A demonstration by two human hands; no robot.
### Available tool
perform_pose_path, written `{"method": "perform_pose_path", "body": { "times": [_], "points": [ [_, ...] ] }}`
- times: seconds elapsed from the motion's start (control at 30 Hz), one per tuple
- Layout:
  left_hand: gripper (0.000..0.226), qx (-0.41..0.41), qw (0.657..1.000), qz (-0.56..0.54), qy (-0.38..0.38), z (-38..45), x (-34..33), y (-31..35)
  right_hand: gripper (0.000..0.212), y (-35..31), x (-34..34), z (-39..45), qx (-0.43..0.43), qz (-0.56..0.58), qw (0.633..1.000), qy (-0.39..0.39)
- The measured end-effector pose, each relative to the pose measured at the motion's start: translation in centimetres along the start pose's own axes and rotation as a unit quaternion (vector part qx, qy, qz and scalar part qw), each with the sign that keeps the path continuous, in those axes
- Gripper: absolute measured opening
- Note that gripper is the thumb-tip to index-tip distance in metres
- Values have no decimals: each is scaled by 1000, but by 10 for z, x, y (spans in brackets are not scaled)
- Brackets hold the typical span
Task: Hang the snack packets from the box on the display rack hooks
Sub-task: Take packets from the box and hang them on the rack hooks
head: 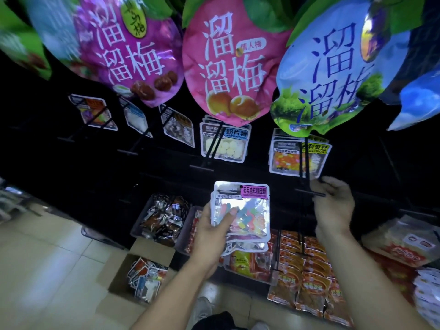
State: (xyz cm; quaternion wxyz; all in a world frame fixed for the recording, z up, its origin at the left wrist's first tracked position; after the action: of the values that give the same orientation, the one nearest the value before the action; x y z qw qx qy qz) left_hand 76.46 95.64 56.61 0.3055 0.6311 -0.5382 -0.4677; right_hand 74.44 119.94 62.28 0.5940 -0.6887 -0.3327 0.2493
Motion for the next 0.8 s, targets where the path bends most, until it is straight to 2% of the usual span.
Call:
{"method": "perform_pose_path", "body": {
  "times": [0.07,0.13,0.23,0.33,0.5,0.6,0.8],
  "points": [
    [44,0,1000,-13,-2,-4,-3,2,21,8,-7,-25,-42,-81,990,-109],
    [42,-3,1000,-22,-1,-10,-8,5,30,11,-16,-49,-60,-143,963,-223],
    [42,-11,999,-28,11,-20,-13,9,32,10,-25,-68,-59,-141,939,-308],
    [41,-23,999,-38,31,-35,-13,7,34,11,-27,-72,-46,-128,934,-330],
    [41,-32,996,-44,74,-62,-12,0,23,12,-22,-81,-25,-125,921,-368],
    [32,-22,994,-52,90,-74,-8,-6,22,17,-17,-86,-29,-139,916,-375],
    [30,-17,997,-52,53,-77,-6,-17,7,28,5,-87,-57,-108,930,-347]
  ]
}}
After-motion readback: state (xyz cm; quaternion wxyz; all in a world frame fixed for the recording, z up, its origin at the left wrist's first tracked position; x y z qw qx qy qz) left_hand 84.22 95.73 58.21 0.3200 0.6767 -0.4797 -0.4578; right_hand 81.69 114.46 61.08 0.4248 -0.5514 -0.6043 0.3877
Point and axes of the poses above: each hand's wrist, its own z-axis towards the middle knuckle, its own x-axis out of the back of the hand, y = z × x, the point moved 3 cm from there along z, towards the middle knuckle, and after that the axes turned 5 degrees about -y, right-handed, at the moved point
